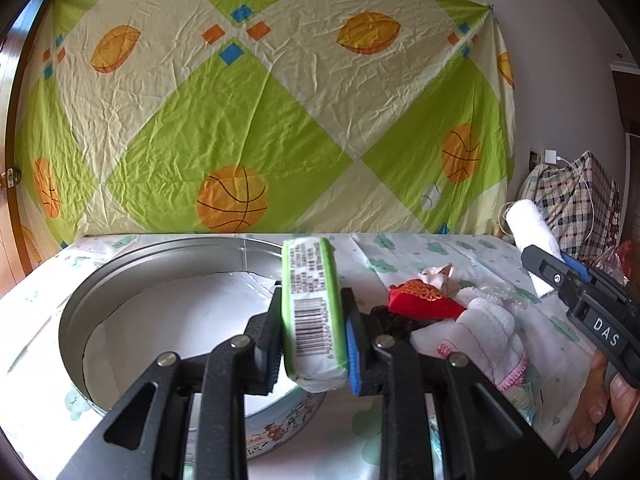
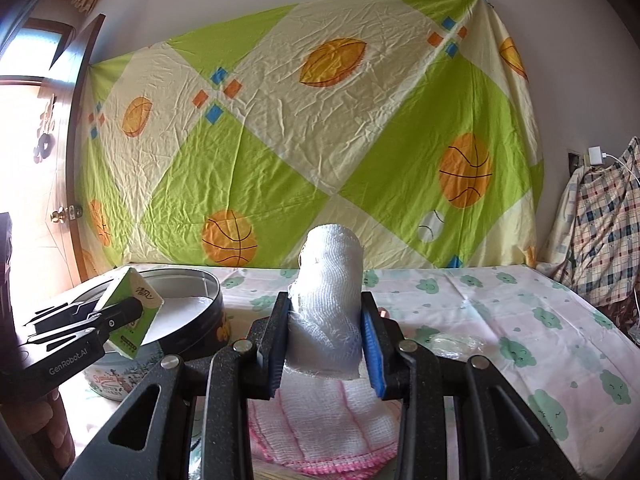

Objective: Organize soft objects
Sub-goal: 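Carry the soap box with the left tool while the right tool carries the rolled cloth over the tin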

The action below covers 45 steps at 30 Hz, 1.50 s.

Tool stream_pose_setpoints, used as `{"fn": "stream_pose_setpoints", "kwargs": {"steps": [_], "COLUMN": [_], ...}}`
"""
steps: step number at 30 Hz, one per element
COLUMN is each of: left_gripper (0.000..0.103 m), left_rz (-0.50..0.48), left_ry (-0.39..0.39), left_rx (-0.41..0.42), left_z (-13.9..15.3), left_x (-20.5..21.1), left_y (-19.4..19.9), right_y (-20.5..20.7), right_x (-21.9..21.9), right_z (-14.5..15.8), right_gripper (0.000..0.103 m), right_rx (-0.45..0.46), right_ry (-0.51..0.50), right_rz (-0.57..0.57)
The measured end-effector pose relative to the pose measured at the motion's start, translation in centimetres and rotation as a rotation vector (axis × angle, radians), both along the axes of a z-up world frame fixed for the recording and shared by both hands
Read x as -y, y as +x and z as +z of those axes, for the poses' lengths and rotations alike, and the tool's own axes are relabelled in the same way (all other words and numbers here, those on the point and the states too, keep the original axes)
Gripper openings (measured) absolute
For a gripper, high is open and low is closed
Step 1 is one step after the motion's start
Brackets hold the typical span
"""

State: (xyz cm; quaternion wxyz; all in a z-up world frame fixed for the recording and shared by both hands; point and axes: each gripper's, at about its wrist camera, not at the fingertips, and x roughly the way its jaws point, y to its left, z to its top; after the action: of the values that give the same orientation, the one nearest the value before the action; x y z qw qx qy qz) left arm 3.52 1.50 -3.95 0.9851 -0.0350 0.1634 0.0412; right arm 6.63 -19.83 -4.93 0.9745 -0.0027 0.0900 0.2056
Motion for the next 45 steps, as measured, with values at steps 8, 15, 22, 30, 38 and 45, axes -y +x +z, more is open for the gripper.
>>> {"fn": "stream_pose_setpoints", "kwargs": {"steps": [8,15,22,30,38,45], "left_gripper": [0.024,0.024,0.024,0.024,0.024,0.024], "left_rz": [-0.008,0.008,0.033,0.054,0.088,0.105], "left_ry": [0.02,0.022,0.008,-0.013,-0.03,-0.036], "left_rx": [0.043,0.054,0.059,0.059,0.059,0.06], "left_z": [0.3,0.4,0.4,0.3,0.3,0.3], "left_x": [0.1,-0.4,-1.6,-3.0,-4.5,-5.3], "left_y": [-0.9,-1.2,-1.6,-1.8,-2.1,-2.3], "right_y": [-0.8,-1.4,-1.9,-2.1,-2.0,-2.0], "right_x": [-1.1,-2.1,-3.8,-5.6,-7.3,-8.5], "right_z": [0.1,0.2,0.1,0.0,0.0,-0.1], "right_gripper": [0.036,0.036,0.036,0.036,0.036,0.036], "right_rx": [0.021,0.035,0.043,0.04,0.031,0.028], "right_ry": [-0.001,0.001,-0.006,-0.02,-0.027,-0.032], "right_rz": [0.023,0.055,0.097,0.141,0.175,0.199]}}
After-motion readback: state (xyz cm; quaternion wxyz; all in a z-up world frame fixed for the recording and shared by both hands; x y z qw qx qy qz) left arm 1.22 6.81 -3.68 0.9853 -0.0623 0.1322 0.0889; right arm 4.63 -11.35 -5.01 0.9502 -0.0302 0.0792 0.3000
